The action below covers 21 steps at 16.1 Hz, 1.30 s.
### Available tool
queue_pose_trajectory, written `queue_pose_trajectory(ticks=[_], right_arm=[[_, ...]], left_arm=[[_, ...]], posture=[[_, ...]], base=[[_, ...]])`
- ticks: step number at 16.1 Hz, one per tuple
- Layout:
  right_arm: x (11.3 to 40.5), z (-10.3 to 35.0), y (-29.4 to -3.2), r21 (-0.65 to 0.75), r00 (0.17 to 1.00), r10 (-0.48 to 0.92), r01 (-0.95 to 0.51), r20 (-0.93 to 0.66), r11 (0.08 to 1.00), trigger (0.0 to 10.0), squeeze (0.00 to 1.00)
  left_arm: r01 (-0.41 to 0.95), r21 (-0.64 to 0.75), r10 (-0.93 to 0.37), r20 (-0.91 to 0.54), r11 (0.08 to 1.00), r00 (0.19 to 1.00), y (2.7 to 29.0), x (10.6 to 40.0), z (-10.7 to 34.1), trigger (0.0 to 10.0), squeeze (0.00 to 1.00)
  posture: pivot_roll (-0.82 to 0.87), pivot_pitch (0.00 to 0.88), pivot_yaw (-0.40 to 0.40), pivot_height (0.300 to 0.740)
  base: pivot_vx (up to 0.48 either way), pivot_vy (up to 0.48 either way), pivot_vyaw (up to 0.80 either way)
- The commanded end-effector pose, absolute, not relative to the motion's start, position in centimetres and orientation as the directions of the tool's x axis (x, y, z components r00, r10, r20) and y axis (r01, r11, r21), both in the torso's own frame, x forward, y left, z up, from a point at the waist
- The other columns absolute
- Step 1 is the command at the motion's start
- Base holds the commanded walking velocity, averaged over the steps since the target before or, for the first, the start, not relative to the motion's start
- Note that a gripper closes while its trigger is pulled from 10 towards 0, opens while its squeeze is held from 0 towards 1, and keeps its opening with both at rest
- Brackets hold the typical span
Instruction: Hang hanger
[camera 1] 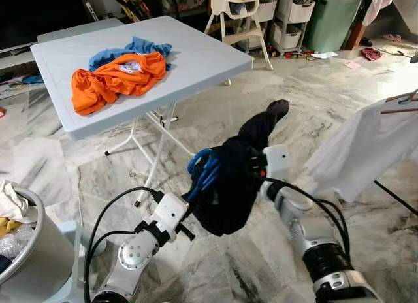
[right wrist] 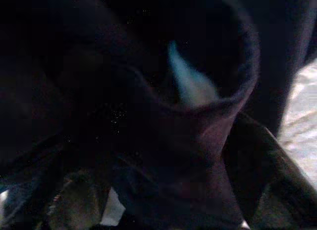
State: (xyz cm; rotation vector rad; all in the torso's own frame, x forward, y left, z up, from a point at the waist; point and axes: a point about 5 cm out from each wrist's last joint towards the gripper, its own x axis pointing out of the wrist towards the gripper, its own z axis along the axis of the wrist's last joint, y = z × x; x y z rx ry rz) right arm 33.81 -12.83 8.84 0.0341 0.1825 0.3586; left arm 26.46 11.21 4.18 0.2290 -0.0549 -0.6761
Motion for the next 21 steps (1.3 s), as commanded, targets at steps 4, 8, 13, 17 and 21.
queue_pose_trajectory(ticks=[4,8,13,17,21], right_arm=[[34.5,9.6,-13.3,0.048,0.939,0.318,-0.315,-0.132,0.948,0.0,0.00],[34.7,9.7,-13.7,0.042,0.948,0.296,-0.293,-0.120,0.955,0.0,0.00],[34.9,9.9,-13.9,0.039,0.957,0.271,-0.268,-0.103,0.963,0.0,0.00],[35.0,10.0,-14.2,0.044,0.962,0.256,-0.253,-0.091,0.967,0.0,0.00],[35.1,10.5,-14.2,0.063,0.963,0.263,-0.259,-0.058,0.964,0.0,0.00]], left_arm=[[0.629,0.238,-0.651,0.019,0.741,0.759,10.8,26.6,5.1,0.0,0.00],[0.629,0.239,-0.650,0.018,0.740,0.759,10.8,26.7,5.2,0.0,0.00],[0.627,0.240,-0.647,0.010,0.741,0.762,11.0,26.7,5.1,0.0,0.00],[0.624,0.246,-0.644,-0.001,0.742,0.765,11.0,26.8,5.0,0.0,0.00],[0.576,0.290,-0.590,-0.047,0.764,0.806,11.6,27.2,4.5,0.0,0.00]], posture=[[-0.09,0.005,0.043,0.740],[-0.09,0.005,0.041,0.740],[-0.09,0.004,0.042,0.740],[-0.09,0.003,0.042,0.740],[-0.09,0.004,0.043,0.740]], base=[[0.000,0.000,0.00],[0.000,0.000,0.00],[0.000,0.000,0.00],[0.000,0.000,0.00],[0.000,0.000,0.00]])
